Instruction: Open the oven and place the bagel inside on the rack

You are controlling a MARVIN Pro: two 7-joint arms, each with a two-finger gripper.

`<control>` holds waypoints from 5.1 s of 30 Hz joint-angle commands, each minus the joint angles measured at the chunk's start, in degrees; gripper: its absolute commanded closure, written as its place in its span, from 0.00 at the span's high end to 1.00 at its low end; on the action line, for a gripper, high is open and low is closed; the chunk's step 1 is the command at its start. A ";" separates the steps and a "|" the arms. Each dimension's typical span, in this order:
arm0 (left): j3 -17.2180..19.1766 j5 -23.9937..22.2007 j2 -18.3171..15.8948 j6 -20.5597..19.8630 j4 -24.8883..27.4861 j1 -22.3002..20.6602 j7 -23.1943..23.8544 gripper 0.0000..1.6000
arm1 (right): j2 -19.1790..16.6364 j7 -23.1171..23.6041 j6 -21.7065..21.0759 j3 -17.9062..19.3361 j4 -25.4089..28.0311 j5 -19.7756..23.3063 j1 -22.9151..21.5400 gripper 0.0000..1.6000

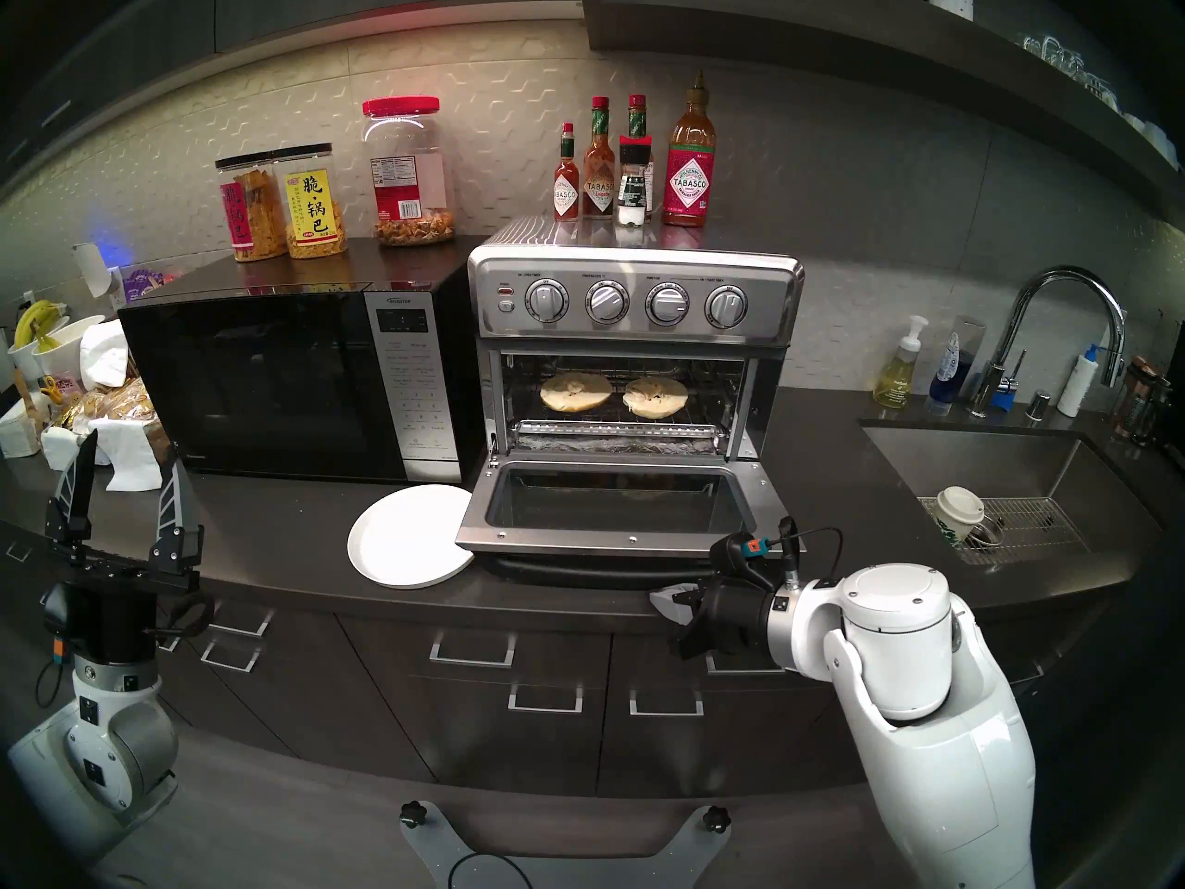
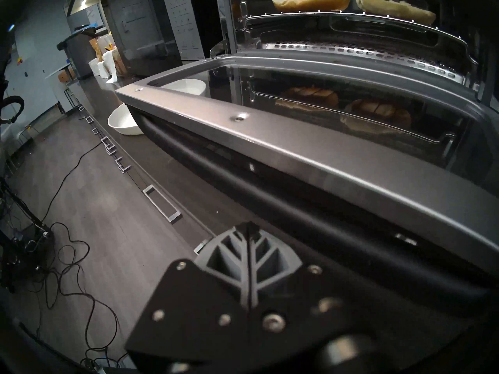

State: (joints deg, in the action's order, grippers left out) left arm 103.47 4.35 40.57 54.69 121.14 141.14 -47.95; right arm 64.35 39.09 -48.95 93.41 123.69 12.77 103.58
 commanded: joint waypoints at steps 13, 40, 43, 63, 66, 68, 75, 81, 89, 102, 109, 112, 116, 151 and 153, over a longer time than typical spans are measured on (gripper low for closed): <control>0.39 0.22 -0.21 0.02 1.14 0.06 -0.15 1.00 | 1.53 -0.66 -1.00 -0.26 0.85 1.09 -2.23 0.00; 0.35 0.43 -0.50 0.00 1.15 0.19 -0.62 1.00 | 4.55 -2.65 -2.24 -1.24 -1.13 1.48 -4.25 0.00; 0.35 0.45 -0.53 -0.01 1.15 0.20 -0.67 1.00 | 5.38 -3.37 -1.76 -1.36 -1.04 1.53 -3.74 0.00; 0.31 0.58 -0.71 -0.01 1.14 0.26 -0.96 1.00 | 8.92 -8.04 2.35 -3.71 -4.57 0.83 -5.37 0.00; 0.29 0.61 -0.74 0.00 1.12 0.25 -1.01 1.00 | 8.97 -8.23 2.35 -3.83 -4.48 0.81 -6.32 0.00; 0.28 0.62 -0.76 0.01 1.11 0.25 -1.05 1.00 | 8.94 -8.25 1.93 -3.89 -4.30 0.85 -6.92 0.00; 0.23 0.68 -0.82 0.04 1.06 0.22 -1.16 1.00 | 8.99 -8.30 0.60 -4.21 -3.87 0.69 -9.07 0.00; 0.17 0.75 -0.89 0.07 1.00 0.18 -1.27 1.00 | 9.40 -8.64 -0.05 -4.14 -3.06 0.43 -10.25 0.00; 0.11 0.82 -0.98 0.09 0.94 0.16 -1.43 1.00 | 10.37 -9.29 -0.72 -3.95 -1.66 0.06 -11.19 0.00; 0.02 0.87 -1.09 0.11 0.85 0.11 -1.52 1.00 | 10.60 -9.30 -2.51 -3.24 0.39 -0.71 -13.28 0.00; 0.03 0.89 -1.10 0.10 0.88 0.12 -1.55 1.00 | 9.95 -8.58 -3.81 -3.20 0.40 -0.59 -14.85 0.00; 0.03 0.89 -1.10 0.10 0.89 0.12 -1.56 1.00 | 9.33 -7.75 -5.46 -3.68 -0.72 -0.20 -17.01 0.00; 0.02 0.90 -1.12 0.10 0.88 0.11 -1.57 1.00 | 9.14 -7.54 -6.05 -3.96 -2.22 -0.10 -19.01 0.00; -0.14 0.92 -1.23 0.12 0.72 -0.04 -1.61 1.00 | 7.21 -0.81 -6.05 -7.89 -18.27 1.14 -41.05 0.00; -0.13 0.92 -1.22 0.12 0.74 -0.03 -1.62 1.00 | 6.97 -0.03 -6.05 -8.20 -19.68 1.33 -42.71 0.00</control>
State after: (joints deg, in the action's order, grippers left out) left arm 103.06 5.21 39.31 54.69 121.14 141.23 -49.50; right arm 71.09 38.05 -55.22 87.37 109.22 13.66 66.84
